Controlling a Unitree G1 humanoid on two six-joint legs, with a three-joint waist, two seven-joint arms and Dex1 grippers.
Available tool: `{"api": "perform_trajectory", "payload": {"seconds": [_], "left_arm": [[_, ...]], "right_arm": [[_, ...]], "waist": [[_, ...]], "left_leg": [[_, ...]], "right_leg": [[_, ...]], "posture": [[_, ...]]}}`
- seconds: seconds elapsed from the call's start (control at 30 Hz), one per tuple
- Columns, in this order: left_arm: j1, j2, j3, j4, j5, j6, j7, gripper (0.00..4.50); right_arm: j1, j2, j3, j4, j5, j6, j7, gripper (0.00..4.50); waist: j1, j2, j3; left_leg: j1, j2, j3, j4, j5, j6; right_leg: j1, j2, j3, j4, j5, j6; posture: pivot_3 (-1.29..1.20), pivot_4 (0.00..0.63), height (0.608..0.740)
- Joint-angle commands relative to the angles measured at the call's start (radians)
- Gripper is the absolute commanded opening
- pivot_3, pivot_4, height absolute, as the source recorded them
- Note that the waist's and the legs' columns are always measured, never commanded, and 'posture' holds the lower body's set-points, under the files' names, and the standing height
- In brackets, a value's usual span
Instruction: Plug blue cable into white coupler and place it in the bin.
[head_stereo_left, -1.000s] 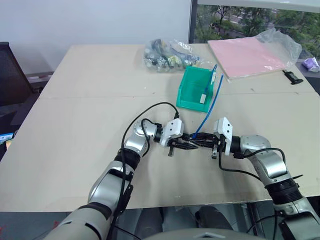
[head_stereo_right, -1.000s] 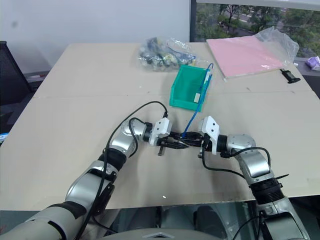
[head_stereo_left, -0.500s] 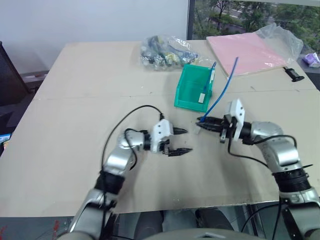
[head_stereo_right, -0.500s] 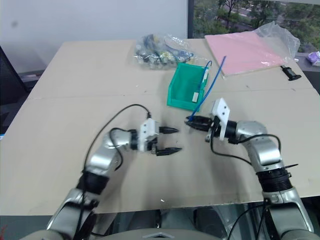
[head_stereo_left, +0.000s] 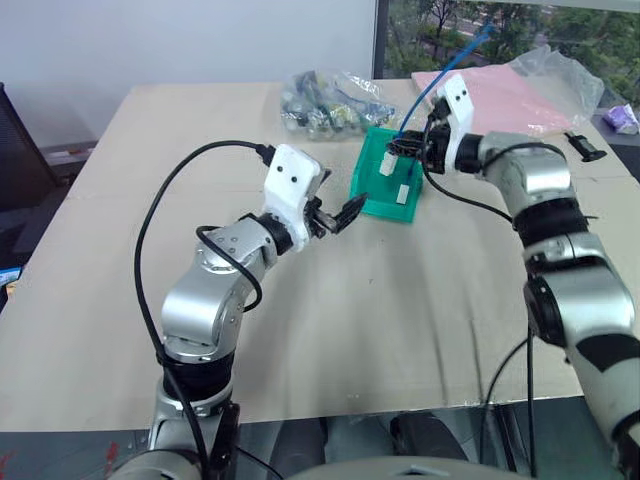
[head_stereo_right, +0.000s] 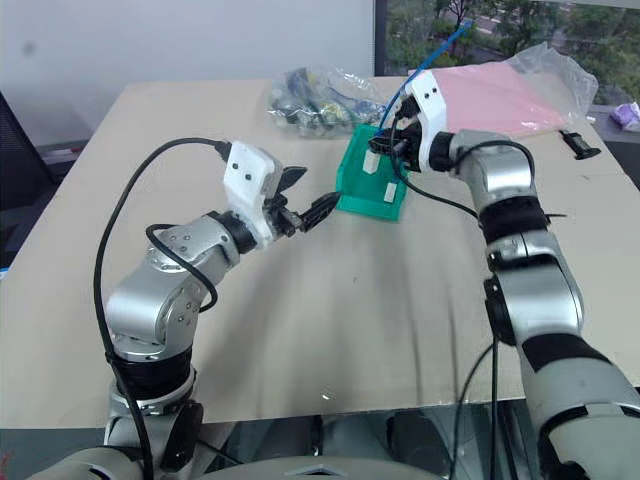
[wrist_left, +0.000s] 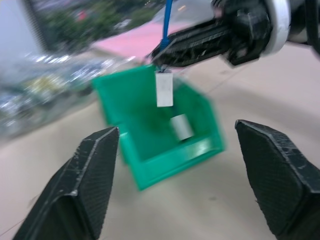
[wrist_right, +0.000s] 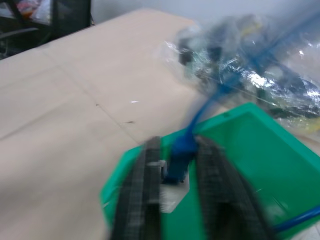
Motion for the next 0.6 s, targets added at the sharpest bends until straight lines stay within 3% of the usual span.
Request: {"api": "perform_trajectory", "payload": {"seconds": [0.03,0.17,0.23,0.33,0.43,0.6], "left_arm": [[-0.008,0.001,-0.006,-0.022,-0.004,0.007,0.035,3.89],[0.004,0.012,-0.013,-0.007,-0.002,-0.012,0.043,3.89],[0.015,0.006,-0.013,-0.008,-0.007,-0.019,0.050,3.89],[0.054,0.009,-0.015,-0.030,-0.012,-0.036,0.052,3.89],[0.140,0.051,-0.022,-0.077,0.006,-0.082,0.040,3.89],[0.348,0.108,0.043,-0.145,-0.019,-0.146,0.017,3.89]], "right_arm": [[-0.066,-0.009,-0.028,0.118,-0.048,-0.097,-0.033,2.69],[-0.074,-0.053,-0.028,0.179,-0.142,-0.230,-0.212,4.45],[-0.045,-0.087,-0.048,0.187,-0.168,-0.297,-0.308,4.45],[0.031,-0.131,-0.080,0.135,-0.161,-0.343,-0.304,4.45],[0.280,-0.171,-0.151,-0.182,-0.035,-0.318,-0.148,4.45],[0.770,-0.172,-0.224,-0.761,0.134,-0.261,-0.080,4.45]], "waist": [[0.000,0.000,0.000],[0.000,0.000,0.000],[0.000,0.000,0.000],[0.000,0.000,0.000],[0.001,-0.001,-0.001],[0.005,0.001,-0.001]], "left_leg": [[-0.002,0.000,0.000,0.000,0.000,0.000],[-0.007,0.001,0.000,-0.001,0.000,0.000],[-0.009,0.001,0.000,-0.002,0.000,0.000],[-0.010,0.001,0.001,-0.002,0.000,0.001],[-0.011,0.001,0.001,-0.004,0.000,0.001],[-0.013,0.002,0.000,-0.003,-0.001,0.001]], "right_leg": [[-0.005,-0.001,-0.003,0.001,0.000,0.000],[-0.007,-0.001,-0.007,0.003,0.000,0.000],[-0.009,-0.001,-0.008,0.003,0.000,0.000],[-0.009,-0.002,-0.008,0.001,0.000,0.000],[-0.008,-0.002,-0.009,-0.001,0.000,0.000],[-0.006,-0.001,-0.011,0.000,0.000,0.000]], "posture": [[0.00,0.150,0.740],[0.00,0.150,0.740],[0.00,0.150,0.740],[0.00,0.150,0.740],[0.00,0.150,0.740],[0.00,0.150,0.740]]}}
